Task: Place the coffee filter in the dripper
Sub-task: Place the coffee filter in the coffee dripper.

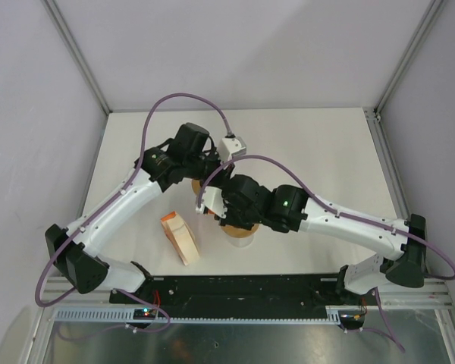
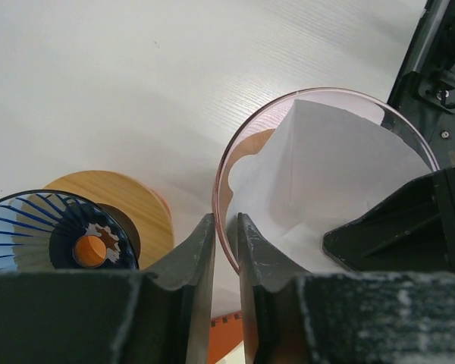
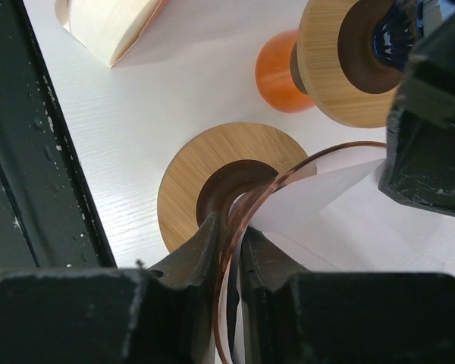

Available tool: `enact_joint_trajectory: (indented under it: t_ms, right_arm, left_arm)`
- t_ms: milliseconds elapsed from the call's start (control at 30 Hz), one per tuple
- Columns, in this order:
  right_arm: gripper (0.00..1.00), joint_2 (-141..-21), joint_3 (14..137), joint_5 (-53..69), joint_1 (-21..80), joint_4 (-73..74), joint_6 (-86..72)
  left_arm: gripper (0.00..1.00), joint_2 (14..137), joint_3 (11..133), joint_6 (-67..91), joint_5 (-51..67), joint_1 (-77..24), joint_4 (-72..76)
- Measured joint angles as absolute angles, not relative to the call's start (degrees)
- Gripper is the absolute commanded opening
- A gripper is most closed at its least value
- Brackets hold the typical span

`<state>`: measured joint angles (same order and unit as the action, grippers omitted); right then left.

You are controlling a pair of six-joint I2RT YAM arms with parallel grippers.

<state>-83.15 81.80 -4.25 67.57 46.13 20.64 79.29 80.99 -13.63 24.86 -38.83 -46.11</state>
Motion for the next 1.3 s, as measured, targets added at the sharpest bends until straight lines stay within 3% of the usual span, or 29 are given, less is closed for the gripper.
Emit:
enact_joint_trajectory:
  t_ms: [133, 400, 533, 600, 667, 1133, 1300]
  right_arm:
    - [0.23, -83.13, 80.71, -7.73, 70.04, 45.65, 21.32]
    - [0.50, -84.05, 79.20, -8.58, 71.79, 45.84, 21.52]
    - [0.72, -84.05, 79.11, -8.58, 72.01, 45.65, 21.47]
    - [0.90, -83.99, 79.07, -8.56, 72.01, 45.30, 21.67]
    - [0.97, -83.77, 78.96, -8.58, 72.01, 44.86, 21.61]
    - [0.99, -76.16, 78.59, -7.38, 72.55, 41.98, 24.14]
    - [0.99, -73.95, 78.59, -5.76, 72.69, 41.63, 24.34]
  left_arm:
    - [0.26, 78.70, 80.99, -14.04, 25.85, -38.92, -46.74]
    - [0.38, 77.19, 80.99, -14.17, 27.20, -39.42, -46.83]
    - [0.41, 76.79, 80.99, -14.33, 27.20, -39.48, -46.83]
    - [0.41, 76.79, 81.01, -14.52, 27.18, -39.48, -46.83]
    - [0.42, 76.79, 81.12, -14.59, 27.16, -39.48, -46.89]
    - [0.44, 76.79, 83.07, -15.05, 26.96, -39.48, -46.65]
    - [0.51, 76.79, 83.15, -15.16, 26.33, -39.48, -46.76]
